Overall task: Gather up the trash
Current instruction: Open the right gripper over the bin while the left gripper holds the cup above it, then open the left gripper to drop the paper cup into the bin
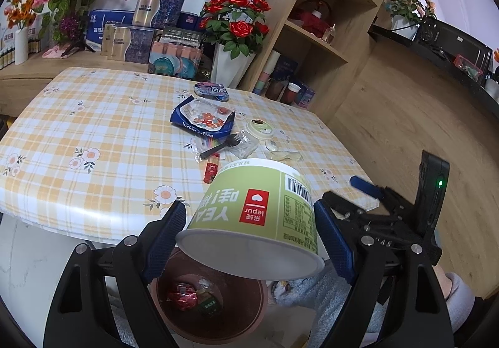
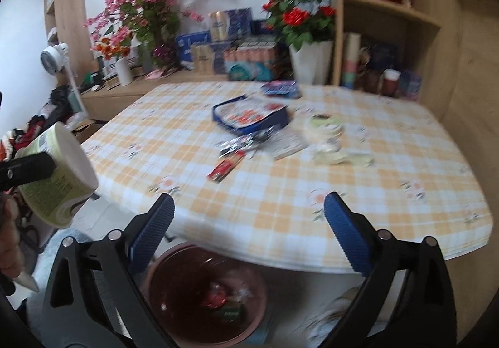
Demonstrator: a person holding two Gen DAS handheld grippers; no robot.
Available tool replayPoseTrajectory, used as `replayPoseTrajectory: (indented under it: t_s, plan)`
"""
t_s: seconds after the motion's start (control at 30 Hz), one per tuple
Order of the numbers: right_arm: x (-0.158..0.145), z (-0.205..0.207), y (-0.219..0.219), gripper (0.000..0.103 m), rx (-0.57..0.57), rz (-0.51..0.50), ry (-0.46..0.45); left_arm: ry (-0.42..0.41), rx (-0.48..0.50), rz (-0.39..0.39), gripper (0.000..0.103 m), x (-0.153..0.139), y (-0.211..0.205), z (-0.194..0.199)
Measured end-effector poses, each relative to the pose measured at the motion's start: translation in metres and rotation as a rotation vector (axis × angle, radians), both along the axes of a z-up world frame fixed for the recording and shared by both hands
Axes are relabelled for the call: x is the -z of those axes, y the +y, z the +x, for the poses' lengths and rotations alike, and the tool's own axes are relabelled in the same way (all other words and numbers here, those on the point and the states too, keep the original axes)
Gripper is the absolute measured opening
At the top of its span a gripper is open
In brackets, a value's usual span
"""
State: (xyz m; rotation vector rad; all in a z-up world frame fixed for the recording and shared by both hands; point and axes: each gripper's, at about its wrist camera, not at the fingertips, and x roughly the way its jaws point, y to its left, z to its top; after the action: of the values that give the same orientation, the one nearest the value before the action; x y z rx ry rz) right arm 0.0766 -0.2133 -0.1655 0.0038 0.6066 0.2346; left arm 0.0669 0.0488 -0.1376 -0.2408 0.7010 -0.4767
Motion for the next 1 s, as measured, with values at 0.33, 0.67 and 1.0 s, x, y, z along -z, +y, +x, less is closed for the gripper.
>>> replayPoseTrajectory:
  t_s: [0.33, 0.67, 1.0]
  plan:
    - [-0.013, 0.000, -0.024, 0.097, 0.066, 0.011, -0.055, 0.004, 0.032, 0.033, 0.081, 0.004, -0.014, -0.001]
    - [-0.013, -0.004, -0.022, 0.097, 0.049, -0.006, -0.056, 0.019, 0.054, 0.040, 0.081, 0.009, -0.024, 0.000]
    - [-0.011, -0.004, -0.022, 0.097, 0.057, -0.008, -0.057, -0.016, 0.002, 0.051, 0.091, 0.008, -0.024, 0.008]
